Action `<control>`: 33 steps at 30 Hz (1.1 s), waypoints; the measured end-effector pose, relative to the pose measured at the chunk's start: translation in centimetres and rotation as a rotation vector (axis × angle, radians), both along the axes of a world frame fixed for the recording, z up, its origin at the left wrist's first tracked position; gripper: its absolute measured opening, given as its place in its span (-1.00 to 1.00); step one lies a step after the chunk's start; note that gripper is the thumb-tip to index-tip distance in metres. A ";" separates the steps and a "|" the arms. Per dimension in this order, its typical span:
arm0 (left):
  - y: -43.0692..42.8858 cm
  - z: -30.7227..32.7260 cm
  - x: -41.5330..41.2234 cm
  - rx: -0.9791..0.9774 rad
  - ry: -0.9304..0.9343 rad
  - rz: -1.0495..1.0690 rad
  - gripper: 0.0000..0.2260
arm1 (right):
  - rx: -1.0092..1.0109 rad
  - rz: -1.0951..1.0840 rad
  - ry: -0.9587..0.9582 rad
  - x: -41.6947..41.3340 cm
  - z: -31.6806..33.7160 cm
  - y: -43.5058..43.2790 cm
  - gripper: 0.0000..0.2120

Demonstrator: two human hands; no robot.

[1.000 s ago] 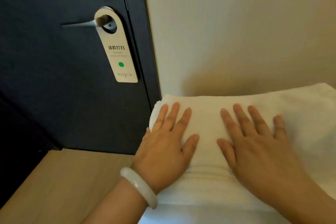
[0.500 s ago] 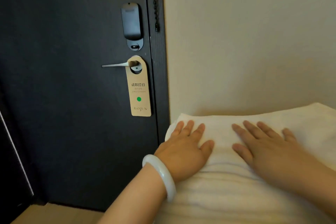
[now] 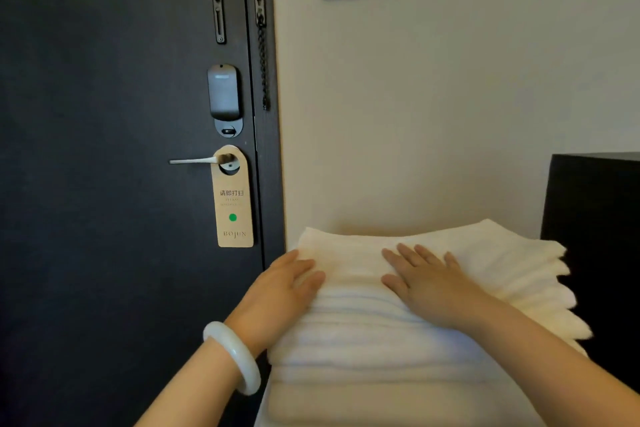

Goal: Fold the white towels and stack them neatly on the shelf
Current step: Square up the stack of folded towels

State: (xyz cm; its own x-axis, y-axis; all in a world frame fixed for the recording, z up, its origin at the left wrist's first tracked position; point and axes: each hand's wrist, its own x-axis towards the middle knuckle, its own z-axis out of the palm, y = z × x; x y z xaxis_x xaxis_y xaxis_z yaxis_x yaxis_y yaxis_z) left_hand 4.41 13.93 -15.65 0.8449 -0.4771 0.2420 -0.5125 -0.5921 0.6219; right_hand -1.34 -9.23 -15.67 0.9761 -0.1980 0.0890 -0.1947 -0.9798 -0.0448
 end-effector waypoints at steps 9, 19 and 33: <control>2.2 -1.7 -1.8 -0.266 0.118 0.005 -0.61 | 0.068 0.228 -0.154 0.1 2.9 3.8 -0.55; 4.0 -1.8 -2.1 -0.533 0.226 0.101 -0.72 | 0.273 0.356 -0.157 1.6 2.6 7.0 -0.75; 3.8 -1.9 -0.9 -0.570 0.313 0.208 -0.88 | 0.127 0.393 -0.158 0.4 1.8 8.7 -0.46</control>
State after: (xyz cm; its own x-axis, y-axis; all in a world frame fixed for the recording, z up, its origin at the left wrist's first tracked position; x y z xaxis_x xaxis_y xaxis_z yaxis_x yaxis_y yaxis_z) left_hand 3.51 17.72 -17.50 0.9764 -0.1673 0.1364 -0.1683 -0.1945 0.9664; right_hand -0.96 -0.49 -13.87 0.9558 0.1664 0.2424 0.2104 -0.9630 -0.1687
